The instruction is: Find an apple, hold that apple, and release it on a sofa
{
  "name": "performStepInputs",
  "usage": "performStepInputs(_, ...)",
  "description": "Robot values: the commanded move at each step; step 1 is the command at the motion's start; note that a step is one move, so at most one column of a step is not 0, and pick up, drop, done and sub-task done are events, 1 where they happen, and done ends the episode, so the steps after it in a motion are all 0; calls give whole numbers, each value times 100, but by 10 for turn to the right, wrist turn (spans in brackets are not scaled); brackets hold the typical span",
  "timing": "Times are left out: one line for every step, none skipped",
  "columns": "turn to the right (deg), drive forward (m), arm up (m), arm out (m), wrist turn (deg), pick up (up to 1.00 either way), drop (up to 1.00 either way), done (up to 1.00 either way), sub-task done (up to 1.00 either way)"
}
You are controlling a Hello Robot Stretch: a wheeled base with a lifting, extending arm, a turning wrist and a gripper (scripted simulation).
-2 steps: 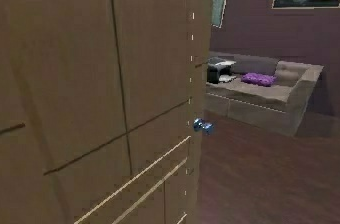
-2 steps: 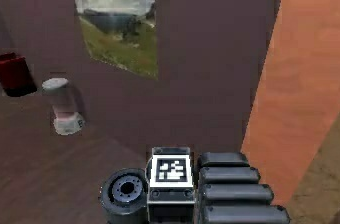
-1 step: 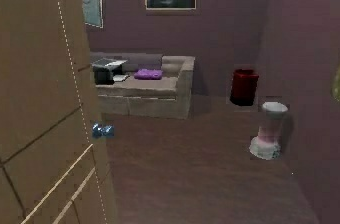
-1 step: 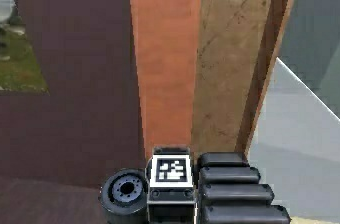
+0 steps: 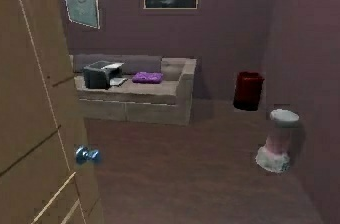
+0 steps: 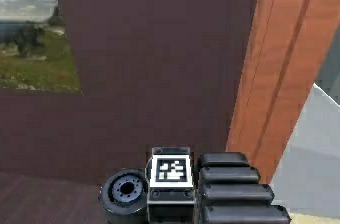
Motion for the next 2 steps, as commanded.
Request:
performStepInputs(-150, 0, 0, 0, 0, 0, 0, 0, 0)
performStepInputs(-30, 0, 0, 0, 0, 0, 0, 0, 0)
